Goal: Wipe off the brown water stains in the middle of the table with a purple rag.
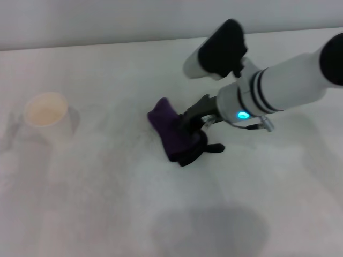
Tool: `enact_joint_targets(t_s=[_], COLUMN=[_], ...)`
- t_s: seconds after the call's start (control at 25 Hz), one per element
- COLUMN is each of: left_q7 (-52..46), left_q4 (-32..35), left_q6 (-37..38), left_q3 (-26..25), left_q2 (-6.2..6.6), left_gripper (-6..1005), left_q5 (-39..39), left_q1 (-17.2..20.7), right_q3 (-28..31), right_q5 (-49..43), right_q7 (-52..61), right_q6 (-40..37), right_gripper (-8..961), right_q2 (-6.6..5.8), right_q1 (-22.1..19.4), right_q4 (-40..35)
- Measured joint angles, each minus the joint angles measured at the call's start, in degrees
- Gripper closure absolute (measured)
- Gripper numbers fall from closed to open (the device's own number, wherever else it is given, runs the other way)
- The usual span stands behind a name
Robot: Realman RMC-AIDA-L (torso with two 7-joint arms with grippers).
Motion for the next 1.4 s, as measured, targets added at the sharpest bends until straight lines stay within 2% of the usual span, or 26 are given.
enact_joint_targets(t_s=[0.24,0.52,0.6,0.64,0.76,0.96,1.2,1.4], left_q7=[0.5,4.7,5.2,5.3,5.3,5.3,5.4,5.4], left_q4=[-0.1,-0.2,-0.2,-0.2,-0.2,-0.3,-0.3,-0.3], left_q6=[0.3,0.4,0.4,0.4,0.5,1.0,1.8,1.9], left_q3=[0.0,0.0,0.0,0.0,0.0,0.0,0.0,0.0], left_q2=[0.05,0.06,0.05,0.05,0.06,0.05,0.05,0.05], left_gripper=[109,109,109,109,108,108,108,108], left_q5=[-1.4,-2.9,-3.2,-3.3,-3.8,-4.4,-4.5,-4.6], left_q1=[-0.1,-0.3,-0.3,-0.3,-0.2,0.0,0.2,0.3], right_q3=[8.2,22.6,29.1,30.5,32.5,31.6,30.4,32.4], right_q5=[-0.2,-0.3,-0.3,-0.2,0.2,0.4,2.9,19.5], right_q7=[0.0,-0.9,-4.9,-6.7,-10.7,-15.7,-18.6,-30.7], right_q6=[3.6,11.1,16.5,17.4,18.4,17.6,14.6,12.2], right_gripper=[874,872,872,871,871,869,630,478], right_q2=[-0.21,-0.51,-0.54,-0.47,-0.26,0.08,0.22,-0.06], right_q1=[-1.9,-4.5,-4.7,-4.8,-5.3,-5.7,-6.5,-9.3], right_q4=[1.3,2.1,3.4,3.5,3.6,3.4,2.0,1.9])
